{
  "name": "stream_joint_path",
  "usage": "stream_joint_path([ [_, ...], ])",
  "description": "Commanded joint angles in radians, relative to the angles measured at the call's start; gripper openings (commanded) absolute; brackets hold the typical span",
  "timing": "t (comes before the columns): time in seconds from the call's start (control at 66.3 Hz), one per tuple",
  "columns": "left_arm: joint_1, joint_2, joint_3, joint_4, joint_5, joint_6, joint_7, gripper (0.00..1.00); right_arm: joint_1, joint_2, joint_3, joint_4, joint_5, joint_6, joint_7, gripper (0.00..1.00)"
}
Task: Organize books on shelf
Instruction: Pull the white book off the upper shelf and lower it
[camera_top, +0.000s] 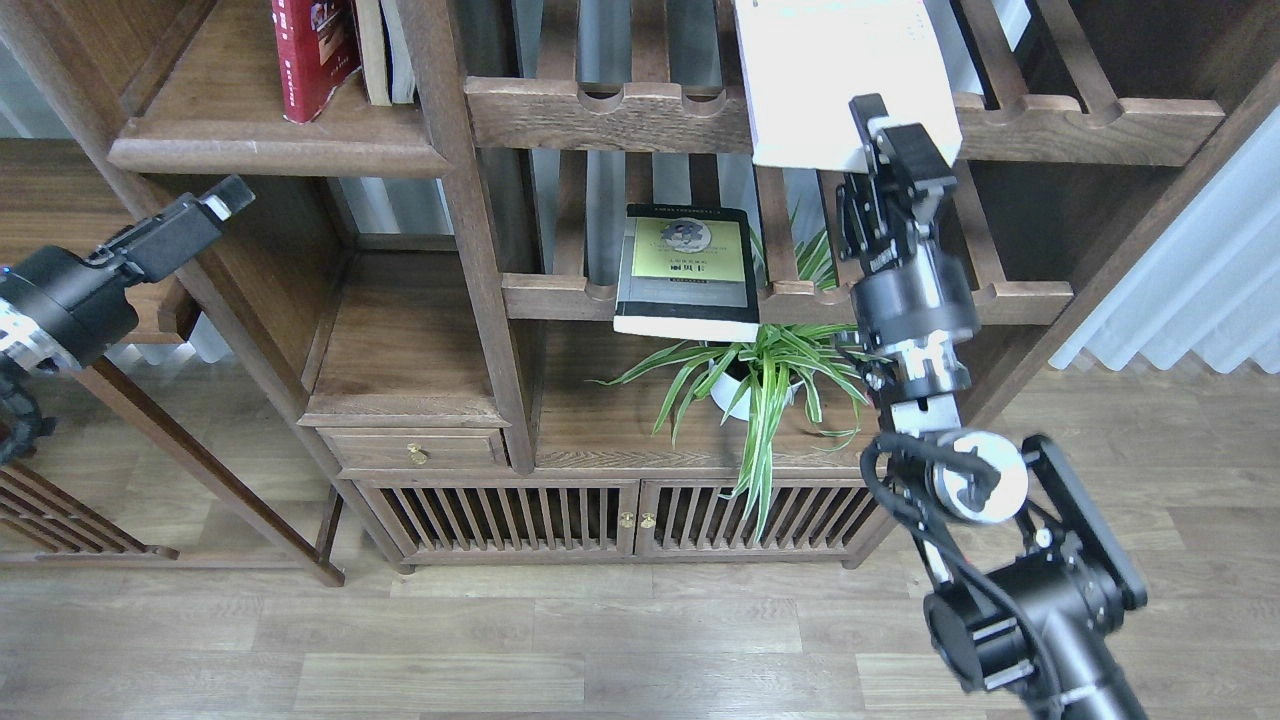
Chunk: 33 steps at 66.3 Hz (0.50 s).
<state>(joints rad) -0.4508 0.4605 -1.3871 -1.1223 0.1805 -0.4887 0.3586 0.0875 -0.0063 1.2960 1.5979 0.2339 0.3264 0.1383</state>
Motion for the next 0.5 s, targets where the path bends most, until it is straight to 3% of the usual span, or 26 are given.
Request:
stream_joint_path([
  [0.0,0.043,-0.074,0.003,0.001,-0.022,0.0,-0.003,1.0,-0.101,-0.032,-0.034,0.053,0.033,0.092,-0.002,0.05],
  [0.075,0.075,-0.112,0.017,0.006,-0.046,0.0,0.0,1.0,-0.15,-0.053,-0.038,0.062,0.038,0.162,0.0,0.05],
  [0.483,0.21,-0.233,0.046,0.044,-0.099,0.0,0.0,1.0,-0.477,-0.257,0.068,0.065,0.172,0.162,-0.022,0.05],
])
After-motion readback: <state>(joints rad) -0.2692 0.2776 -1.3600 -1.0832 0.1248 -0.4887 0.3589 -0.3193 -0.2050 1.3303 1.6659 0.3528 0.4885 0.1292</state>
